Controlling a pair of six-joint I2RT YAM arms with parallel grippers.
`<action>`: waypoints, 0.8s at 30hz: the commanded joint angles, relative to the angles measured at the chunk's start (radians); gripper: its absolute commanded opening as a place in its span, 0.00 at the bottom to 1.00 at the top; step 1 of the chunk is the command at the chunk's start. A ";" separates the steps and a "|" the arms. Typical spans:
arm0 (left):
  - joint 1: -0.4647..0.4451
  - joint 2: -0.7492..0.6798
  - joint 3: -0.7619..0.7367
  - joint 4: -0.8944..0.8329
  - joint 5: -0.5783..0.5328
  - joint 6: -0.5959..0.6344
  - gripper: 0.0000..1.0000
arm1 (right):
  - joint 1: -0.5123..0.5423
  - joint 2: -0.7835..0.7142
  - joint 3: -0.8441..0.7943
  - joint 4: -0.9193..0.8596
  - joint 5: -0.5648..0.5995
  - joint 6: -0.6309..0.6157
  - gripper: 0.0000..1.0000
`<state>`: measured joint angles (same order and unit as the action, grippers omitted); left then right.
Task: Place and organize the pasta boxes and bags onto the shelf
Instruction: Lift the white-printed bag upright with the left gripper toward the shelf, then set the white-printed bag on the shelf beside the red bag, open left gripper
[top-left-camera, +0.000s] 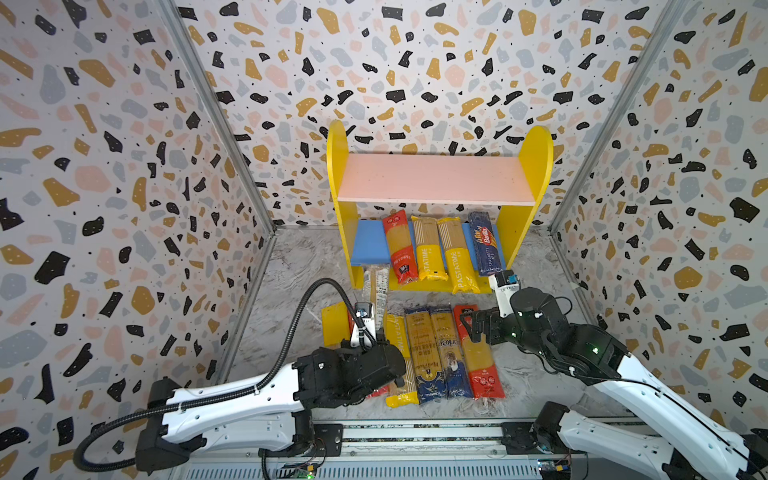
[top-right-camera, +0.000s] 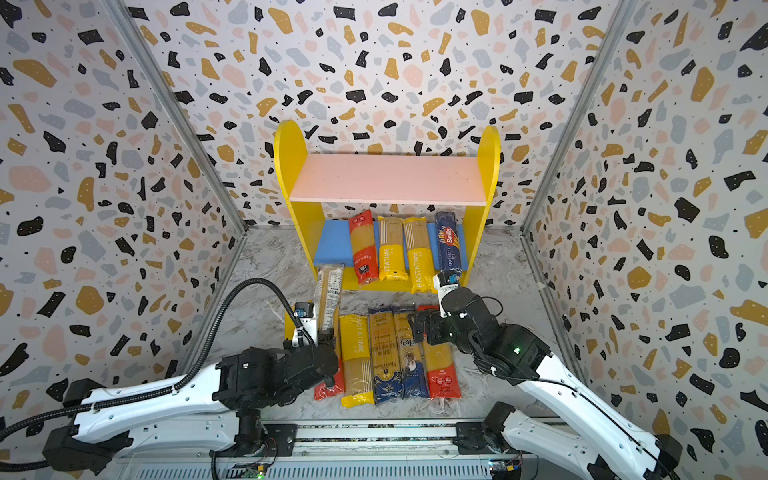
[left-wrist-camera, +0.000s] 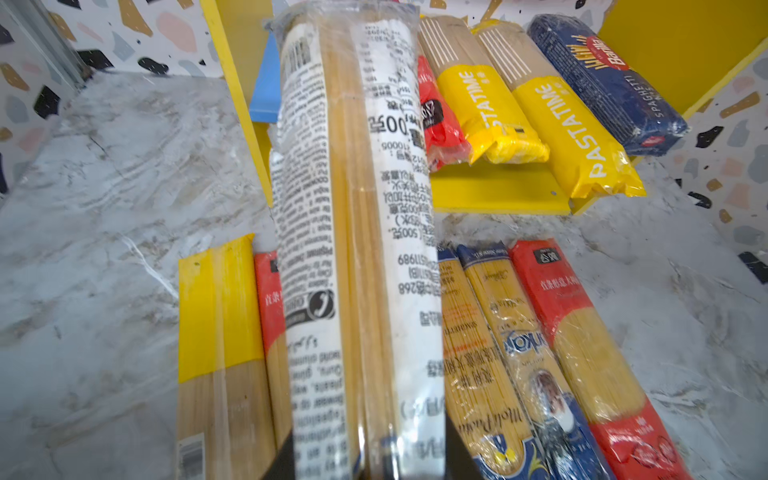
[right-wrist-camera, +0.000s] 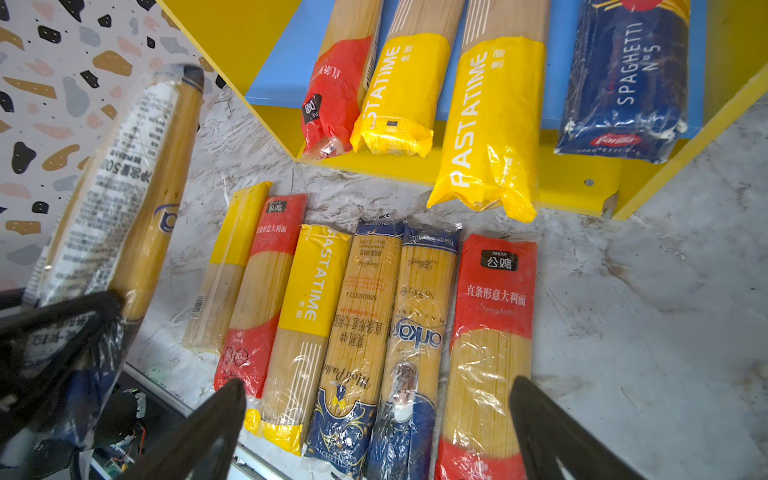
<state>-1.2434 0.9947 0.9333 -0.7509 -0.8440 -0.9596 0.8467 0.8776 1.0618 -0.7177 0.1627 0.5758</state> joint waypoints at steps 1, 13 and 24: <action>0.118 0.001 0.038 0.176 -0.043 0.202 0.00 | 0.003 0.002 0.049 0.002 -0.004 -0.017 0.99; 0.339 0.222 0.215 0.336 0.089 0.443 0.00 | -0.024 0.018 0.100 -0.035 0.004 -0.037 0.99; 0.505 0.364 0.298 0.432 0.210 0.537 0.00 | -0.091 0.071 0.161 -0.055 -0.029 -0.066 0.99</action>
<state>-0.7689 1.3605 1.1625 -0.4789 -0.6235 -0.4736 0.7681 0.9443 1.1770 -0.7479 0.1421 0.5308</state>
